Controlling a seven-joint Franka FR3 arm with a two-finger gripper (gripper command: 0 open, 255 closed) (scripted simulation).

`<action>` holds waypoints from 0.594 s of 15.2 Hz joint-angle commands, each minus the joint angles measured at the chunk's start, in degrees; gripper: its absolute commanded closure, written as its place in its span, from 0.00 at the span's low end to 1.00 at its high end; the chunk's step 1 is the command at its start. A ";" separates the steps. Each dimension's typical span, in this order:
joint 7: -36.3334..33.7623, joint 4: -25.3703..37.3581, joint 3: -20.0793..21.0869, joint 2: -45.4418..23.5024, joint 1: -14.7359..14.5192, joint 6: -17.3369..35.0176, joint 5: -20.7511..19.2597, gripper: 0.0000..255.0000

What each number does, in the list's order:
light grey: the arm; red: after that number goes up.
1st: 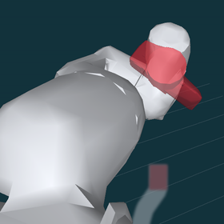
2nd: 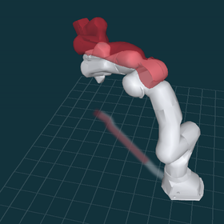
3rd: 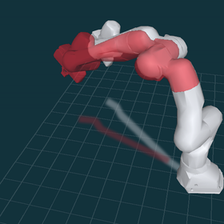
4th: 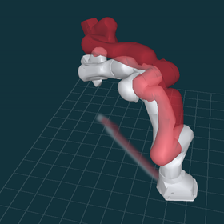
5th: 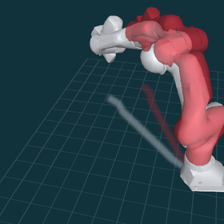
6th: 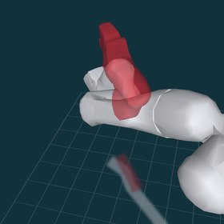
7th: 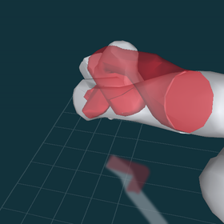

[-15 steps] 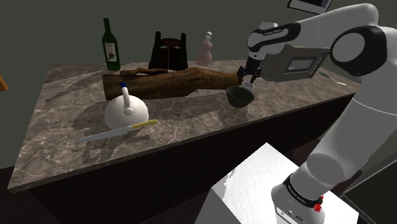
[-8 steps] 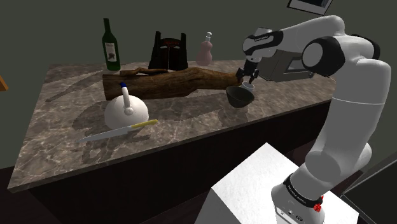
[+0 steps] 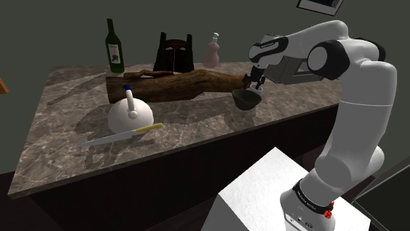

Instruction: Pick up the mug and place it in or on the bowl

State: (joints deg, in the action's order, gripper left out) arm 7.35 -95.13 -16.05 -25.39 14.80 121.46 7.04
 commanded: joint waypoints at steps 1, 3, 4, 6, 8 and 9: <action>0.14 -0.37 0.20 -0.75 0.00 -0.28 0.13 0.00; 0.14 -0.37 0.19 -0.75 -0.01 -0.28 0.13 0.00; 0.14 -0.37 0.19 -0.75 -0.01 -0.28 0.13 0.00; 0.14 -0.37 0.17 -0.75 -0.03 -0.28 0.14 0.00; 0.00 -0.02 0.25 -1.12 -0.09 -0.26 0.20 1.00; 0.07 0.09 0.26 -1.31 -0.03 -0.19 0.26 1.00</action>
State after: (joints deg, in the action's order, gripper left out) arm 7.43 -94.82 -15.84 -26.13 14.75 122.00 7.36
